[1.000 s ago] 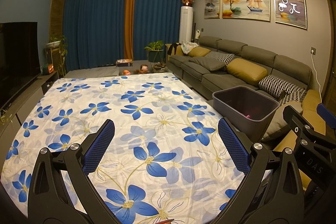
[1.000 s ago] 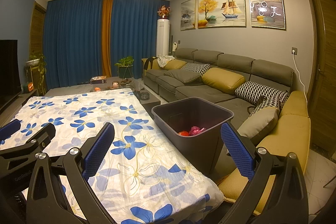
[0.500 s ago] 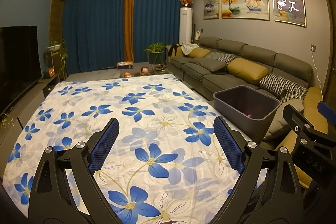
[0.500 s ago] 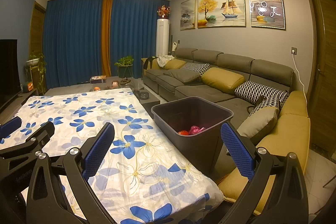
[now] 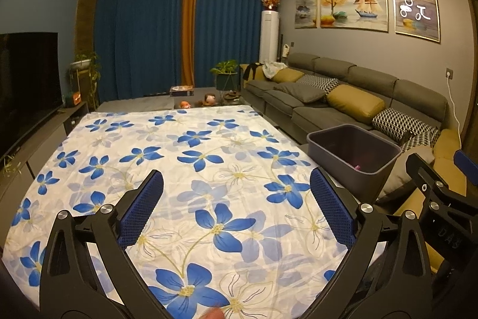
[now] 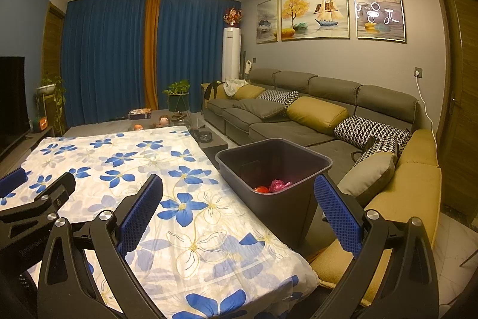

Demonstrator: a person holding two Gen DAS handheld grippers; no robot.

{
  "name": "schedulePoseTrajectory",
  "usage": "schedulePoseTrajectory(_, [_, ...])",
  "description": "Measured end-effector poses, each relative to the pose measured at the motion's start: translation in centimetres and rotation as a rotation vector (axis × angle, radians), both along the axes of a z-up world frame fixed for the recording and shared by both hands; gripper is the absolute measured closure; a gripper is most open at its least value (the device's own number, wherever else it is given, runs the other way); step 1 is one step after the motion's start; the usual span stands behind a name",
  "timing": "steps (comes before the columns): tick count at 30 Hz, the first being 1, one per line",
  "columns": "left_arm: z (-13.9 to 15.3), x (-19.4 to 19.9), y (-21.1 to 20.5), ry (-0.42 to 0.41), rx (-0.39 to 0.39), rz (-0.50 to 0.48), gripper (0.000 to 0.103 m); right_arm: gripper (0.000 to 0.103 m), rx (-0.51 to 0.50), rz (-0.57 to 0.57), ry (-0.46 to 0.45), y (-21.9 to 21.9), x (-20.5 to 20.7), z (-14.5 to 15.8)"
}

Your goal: Collect trash

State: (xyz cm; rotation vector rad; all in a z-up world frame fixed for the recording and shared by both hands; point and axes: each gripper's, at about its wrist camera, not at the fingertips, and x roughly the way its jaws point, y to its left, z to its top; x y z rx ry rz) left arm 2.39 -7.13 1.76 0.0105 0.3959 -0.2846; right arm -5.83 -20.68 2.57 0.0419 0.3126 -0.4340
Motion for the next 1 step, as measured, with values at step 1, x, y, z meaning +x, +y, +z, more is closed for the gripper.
schedulePoseTrajectory(1, [0.01,-0.04,-0.01,0.000,0.000,0.003,0.006,0.006,-0.002,0.000,-0.001,0.01,-0.03,-0.01])
